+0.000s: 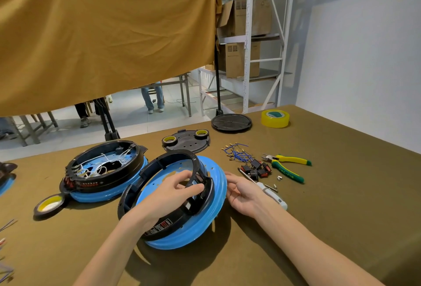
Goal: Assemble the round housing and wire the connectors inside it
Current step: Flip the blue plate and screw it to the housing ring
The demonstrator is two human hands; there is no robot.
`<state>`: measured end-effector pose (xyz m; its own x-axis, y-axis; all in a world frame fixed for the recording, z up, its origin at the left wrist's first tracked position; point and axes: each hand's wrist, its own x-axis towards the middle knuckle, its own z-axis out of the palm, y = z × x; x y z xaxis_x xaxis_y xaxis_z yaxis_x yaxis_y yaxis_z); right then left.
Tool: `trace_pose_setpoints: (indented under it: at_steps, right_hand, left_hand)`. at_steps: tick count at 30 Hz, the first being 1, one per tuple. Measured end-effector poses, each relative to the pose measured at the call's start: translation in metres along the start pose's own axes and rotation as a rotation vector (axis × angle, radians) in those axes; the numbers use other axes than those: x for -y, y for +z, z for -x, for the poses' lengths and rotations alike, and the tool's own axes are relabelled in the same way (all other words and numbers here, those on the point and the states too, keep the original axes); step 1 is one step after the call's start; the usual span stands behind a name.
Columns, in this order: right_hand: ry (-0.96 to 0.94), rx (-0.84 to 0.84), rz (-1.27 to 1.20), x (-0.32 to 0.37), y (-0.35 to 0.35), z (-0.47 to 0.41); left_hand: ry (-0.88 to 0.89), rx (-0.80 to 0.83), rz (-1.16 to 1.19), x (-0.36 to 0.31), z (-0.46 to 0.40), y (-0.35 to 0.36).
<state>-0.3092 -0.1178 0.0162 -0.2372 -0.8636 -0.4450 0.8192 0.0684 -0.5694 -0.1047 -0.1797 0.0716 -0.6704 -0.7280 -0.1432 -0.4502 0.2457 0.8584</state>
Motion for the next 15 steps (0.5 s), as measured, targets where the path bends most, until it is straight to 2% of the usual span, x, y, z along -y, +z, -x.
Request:
trace_pose_setpoints:
  at_steps: [6, 15]
  right_hand:
    - [-0.016, 0.007, 0.009, -0.003, 0.002, 0.002]
    - [0.078, 0.070, 0.053, 0.010, -0.006, 0.003]
  left_hand:
    - [0.008, 0.003, -0.006, 0.001, 0.000, 0.000]
    - [0.048, -0.006, -0.068, 0.005, -0.005, 0.012]
